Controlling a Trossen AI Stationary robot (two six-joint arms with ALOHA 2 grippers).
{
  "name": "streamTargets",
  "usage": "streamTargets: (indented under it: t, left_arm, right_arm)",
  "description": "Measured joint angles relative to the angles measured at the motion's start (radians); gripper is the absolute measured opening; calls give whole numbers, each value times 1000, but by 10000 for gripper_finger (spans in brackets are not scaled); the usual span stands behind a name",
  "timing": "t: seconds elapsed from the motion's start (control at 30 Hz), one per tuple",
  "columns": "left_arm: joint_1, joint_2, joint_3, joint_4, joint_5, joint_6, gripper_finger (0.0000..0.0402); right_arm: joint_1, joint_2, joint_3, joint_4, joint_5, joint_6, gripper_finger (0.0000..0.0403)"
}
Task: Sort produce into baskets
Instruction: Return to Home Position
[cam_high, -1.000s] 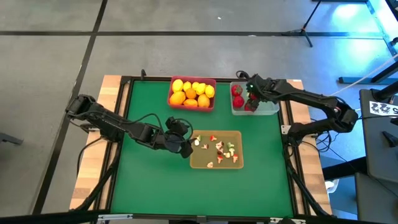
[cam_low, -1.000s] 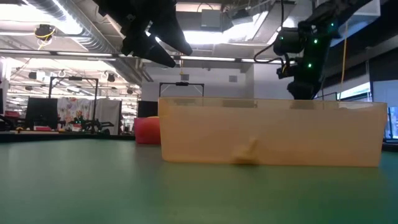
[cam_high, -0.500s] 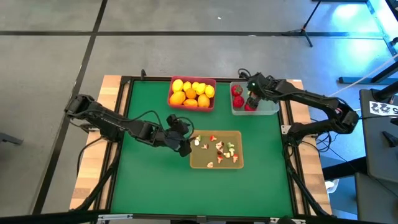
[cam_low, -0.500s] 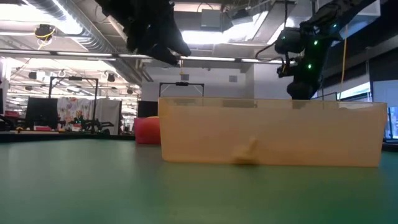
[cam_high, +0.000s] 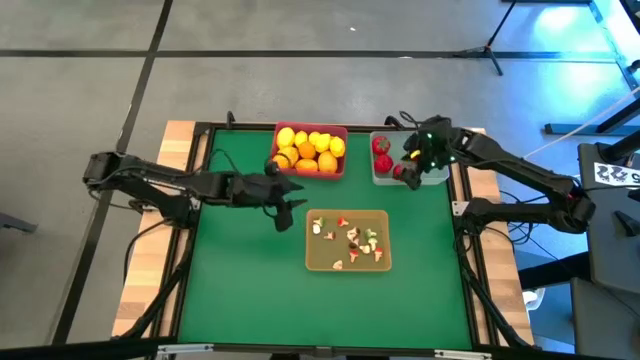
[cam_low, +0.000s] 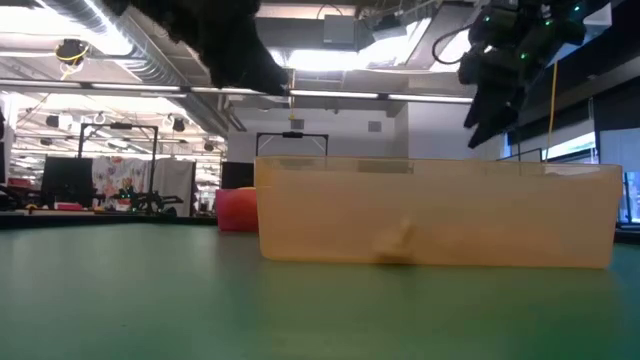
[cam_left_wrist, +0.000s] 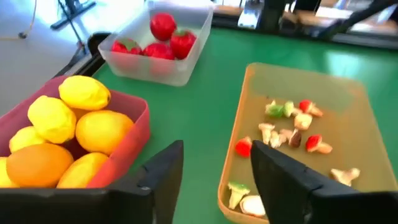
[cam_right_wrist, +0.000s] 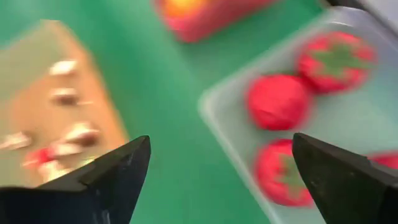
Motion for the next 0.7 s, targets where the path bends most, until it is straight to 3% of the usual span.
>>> streamTargets:
  t: [0.17, 0.37, 0.53, 0.6, 0.7]
  left_arm:
    - [10, -120, -182, 191, 25, 0, 138]
    - [15, -295, -350, 240, 23, -13, 116]
    - [30, -391, -406, 202, 15, -94, 120]
    - [34, -401, -406, 200, 9, -152, 122]
    - [35, -405, -406, 221, -8, -189, 122]
  right_arm:
    - [103, -66, -44, 87, -84, 18, 312]
    - [235, -204, -145, 243, -72, 74, 152]
    - [273, -353, -242, 368, -55, 88, 39]
    - [273, -432, -286, 389, -64, 110, 12]
    - [272, -548, -359, 426, -54, 141, 13]
